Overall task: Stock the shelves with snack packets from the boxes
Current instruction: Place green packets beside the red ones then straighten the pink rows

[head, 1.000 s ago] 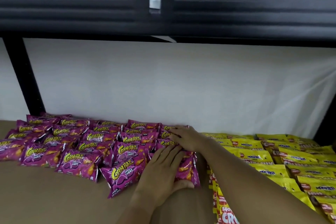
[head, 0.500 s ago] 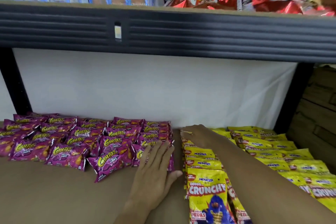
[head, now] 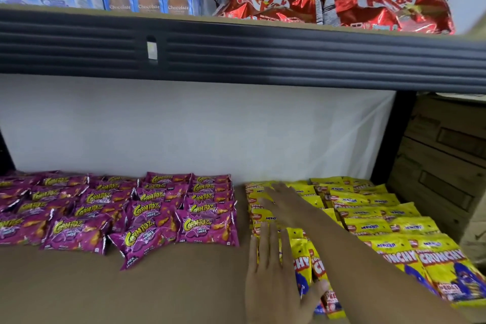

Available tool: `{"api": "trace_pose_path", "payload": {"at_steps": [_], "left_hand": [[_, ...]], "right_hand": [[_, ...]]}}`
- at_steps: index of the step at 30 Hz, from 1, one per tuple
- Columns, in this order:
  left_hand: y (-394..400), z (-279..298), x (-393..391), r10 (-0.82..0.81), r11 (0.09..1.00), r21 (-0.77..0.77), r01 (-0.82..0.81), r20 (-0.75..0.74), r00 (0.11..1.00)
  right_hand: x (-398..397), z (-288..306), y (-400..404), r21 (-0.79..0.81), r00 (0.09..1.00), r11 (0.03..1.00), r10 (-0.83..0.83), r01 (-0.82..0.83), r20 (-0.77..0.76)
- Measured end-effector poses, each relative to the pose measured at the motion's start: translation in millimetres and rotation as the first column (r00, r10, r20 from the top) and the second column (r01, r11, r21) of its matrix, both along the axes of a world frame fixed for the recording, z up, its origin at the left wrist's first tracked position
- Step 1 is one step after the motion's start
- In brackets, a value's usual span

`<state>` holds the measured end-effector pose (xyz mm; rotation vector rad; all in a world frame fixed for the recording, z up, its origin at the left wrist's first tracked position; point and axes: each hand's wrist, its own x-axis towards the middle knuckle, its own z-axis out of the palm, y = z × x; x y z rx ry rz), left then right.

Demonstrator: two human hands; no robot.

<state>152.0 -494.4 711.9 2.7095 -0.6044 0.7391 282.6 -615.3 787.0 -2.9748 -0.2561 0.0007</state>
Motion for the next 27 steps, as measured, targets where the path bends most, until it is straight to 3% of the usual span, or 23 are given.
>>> {"api": "trace_pose_path", "payload": {"at_steps": [3, 9, 14, 19, 27], "left_hand": [[-3, -11, 9, 0.033, 0.999, 0.001, -0.033, -0.102, 0.994], [-6, -19, 18, 0.082, 0.995, -0.055, -0.081, 0.015, 0.997], [-8, -28, 24, 0.076, 0.997, 0.008, -0.076, -0.077, 0.994], [-9, -19, 27, 0.083, 0.995, -0.040, -0.089, -0.140, 0.987], [0, 0, 9, 0.034, 0.993, 0.113, -0.031, -0.021, 0.999]], "right_hand": [[20, -11, 5, -0.048, 0.999, 0.998, 0.030, -0.028, 0.029], [44, -43, 6, 0.003, 0.997, 0.998, 0.063, -0.063, -0.032], [54, -50, 3, 0.030, 0.996, 0.996, 0.080, -0.078, -0.045], [56, -49, 2, 0.034, 0.993, 0.995, 0.094, -0.092, -0.064], [31, -2, -31, 0.240, 0.995, 0.967, 0.097, -0.089, -0.022]]}}
